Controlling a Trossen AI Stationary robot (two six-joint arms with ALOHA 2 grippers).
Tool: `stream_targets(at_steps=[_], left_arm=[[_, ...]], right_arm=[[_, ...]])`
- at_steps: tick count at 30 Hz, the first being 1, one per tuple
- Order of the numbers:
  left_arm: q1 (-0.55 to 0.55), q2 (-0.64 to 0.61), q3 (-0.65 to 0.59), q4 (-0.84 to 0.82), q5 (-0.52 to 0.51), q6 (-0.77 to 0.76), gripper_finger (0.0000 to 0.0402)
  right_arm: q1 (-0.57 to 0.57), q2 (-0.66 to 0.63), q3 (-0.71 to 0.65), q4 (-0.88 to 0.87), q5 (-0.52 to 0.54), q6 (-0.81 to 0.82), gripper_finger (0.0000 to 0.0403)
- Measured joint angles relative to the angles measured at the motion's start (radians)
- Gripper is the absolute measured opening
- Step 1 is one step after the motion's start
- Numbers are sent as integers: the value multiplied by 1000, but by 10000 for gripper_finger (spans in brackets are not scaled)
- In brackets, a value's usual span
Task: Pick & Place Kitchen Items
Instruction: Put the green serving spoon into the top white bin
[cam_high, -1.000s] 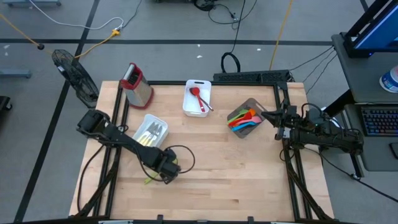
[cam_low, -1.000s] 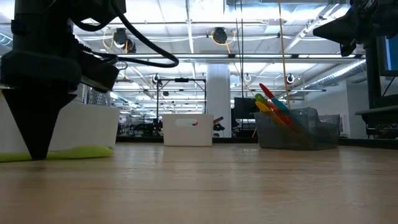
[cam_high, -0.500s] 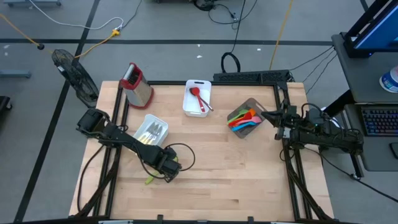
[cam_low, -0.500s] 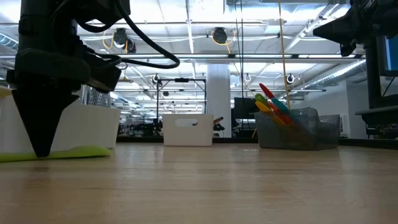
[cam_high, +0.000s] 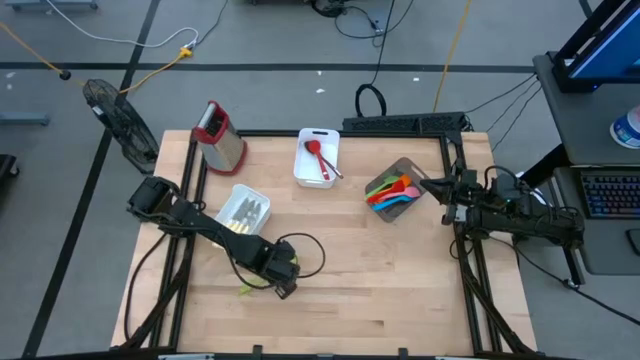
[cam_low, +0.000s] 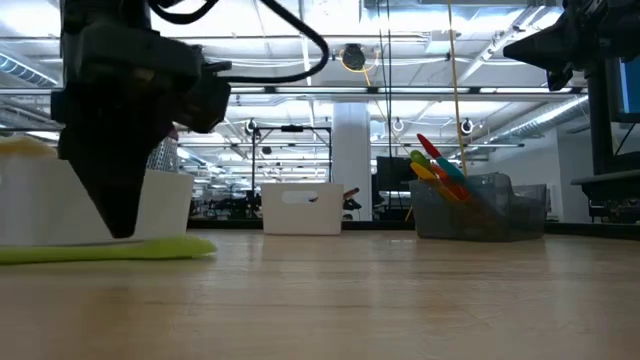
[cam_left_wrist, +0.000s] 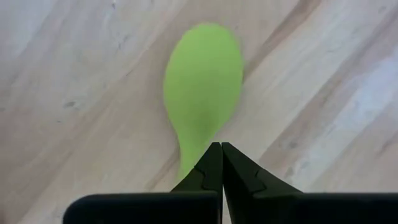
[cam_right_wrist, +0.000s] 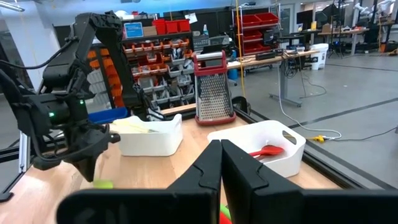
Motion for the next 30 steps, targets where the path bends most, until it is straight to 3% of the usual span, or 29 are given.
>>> stream_targets(at_steps=[4,10,21,30], left_arm=[[0,-1,2,53,-20,-4,0],[0,-9,3,1,-77,-31,0],[-1,-84,5,-21,-81,41,27],[-11,-86,5,112,-52,87,96]], right_arm=[[0,0,0,0,0,2,4],[0,0,0,1,-2,3,4],[0,0,0,0,-3,3,4],[0,0,0,0,-3,1,4]])
